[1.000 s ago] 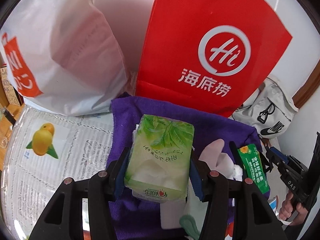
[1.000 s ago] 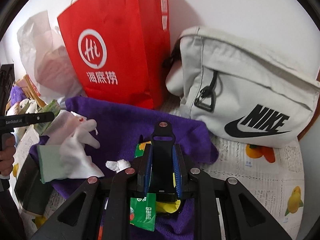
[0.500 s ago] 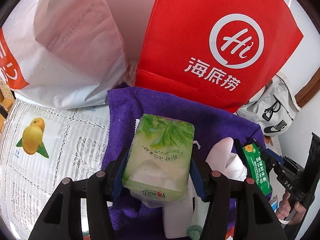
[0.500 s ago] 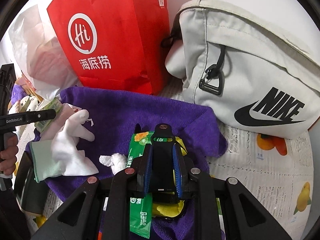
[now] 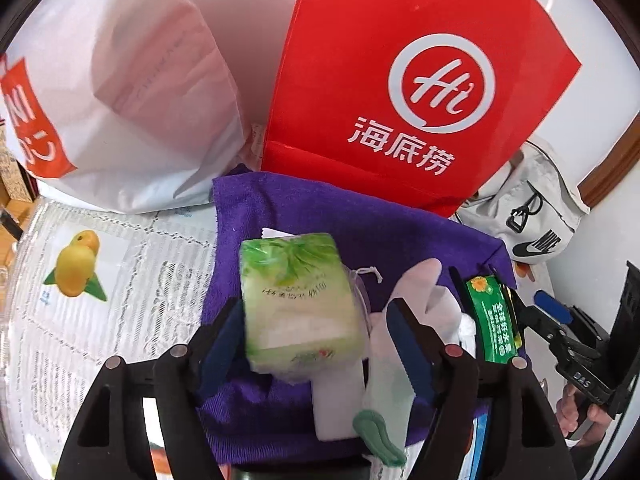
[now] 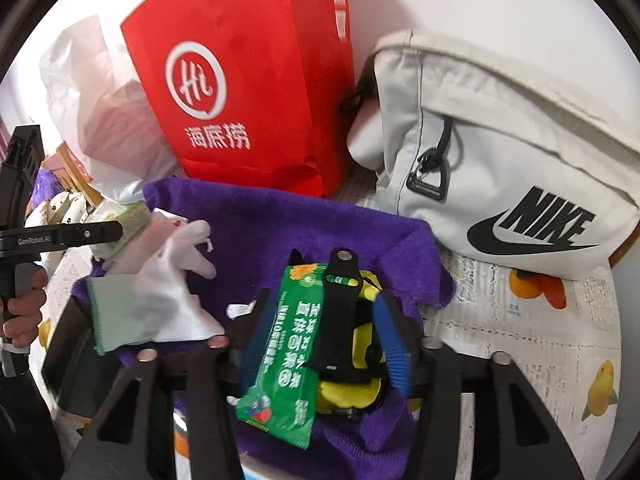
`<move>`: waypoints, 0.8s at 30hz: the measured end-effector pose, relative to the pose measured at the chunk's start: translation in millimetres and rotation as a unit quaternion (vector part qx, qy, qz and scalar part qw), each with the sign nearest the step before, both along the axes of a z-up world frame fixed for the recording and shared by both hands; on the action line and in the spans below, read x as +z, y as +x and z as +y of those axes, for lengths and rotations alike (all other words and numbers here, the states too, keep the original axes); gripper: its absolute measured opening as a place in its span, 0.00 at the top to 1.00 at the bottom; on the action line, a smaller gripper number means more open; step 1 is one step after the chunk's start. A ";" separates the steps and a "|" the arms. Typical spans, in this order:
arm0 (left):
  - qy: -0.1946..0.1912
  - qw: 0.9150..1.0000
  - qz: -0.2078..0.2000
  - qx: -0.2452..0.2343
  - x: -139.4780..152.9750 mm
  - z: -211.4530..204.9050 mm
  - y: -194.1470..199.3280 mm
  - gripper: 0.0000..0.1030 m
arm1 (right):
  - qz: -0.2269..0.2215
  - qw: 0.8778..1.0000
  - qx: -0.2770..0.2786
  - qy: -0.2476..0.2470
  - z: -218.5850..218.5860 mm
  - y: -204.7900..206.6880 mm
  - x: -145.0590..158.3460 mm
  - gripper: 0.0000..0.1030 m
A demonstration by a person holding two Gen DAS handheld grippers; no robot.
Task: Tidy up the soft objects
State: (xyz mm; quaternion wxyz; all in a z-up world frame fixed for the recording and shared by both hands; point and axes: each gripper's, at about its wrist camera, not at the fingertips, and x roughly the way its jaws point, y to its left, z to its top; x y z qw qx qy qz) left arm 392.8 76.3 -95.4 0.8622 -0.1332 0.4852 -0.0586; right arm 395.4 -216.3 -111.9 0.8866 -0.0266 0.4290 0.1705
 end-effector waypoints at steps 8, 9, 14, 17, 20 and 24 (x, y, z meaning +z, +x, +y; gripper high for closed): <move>0.010 1.000 -0.015 -0.007 22.1 -3.7 -37.6 0.25 | -0.014 1.000 -0.008 0.008 2.8 -40.5 22.8 0.27; 0.012 1.000 -0.017 -0.008 24.3 -4.4 -43.2 0.24 | -0.017 1.000 -0.008 0.007 3.4 -46.0 25.4 0.27; 0.019 1.000 -0.022 -0.007 32.6 -5.8 -72.8 0.24 | -0.032 0.999 -0.020 0.015 6.0 -83.7 39.9 0.21; 0.026 0.999 -0.033 -0.008 39.0 -11.1 -97.2 0.24 | -0.039 0.998 -0.033 0.034 6.9 -105.9 48.6 0.20; 0.046 0.998 -0.041 -0.005 43.6 -20.1 -119.7 0.24 | -0.042 0.998 -0.046 0.031 11.1 -126.8 55.2 0.19; 0.051 0.997 -0.060 -0.009 54.7 -31.1 -155.0 0.24 | -0.041 0.997 -0.064 0.022 12.0 -156.0 62.0 0.15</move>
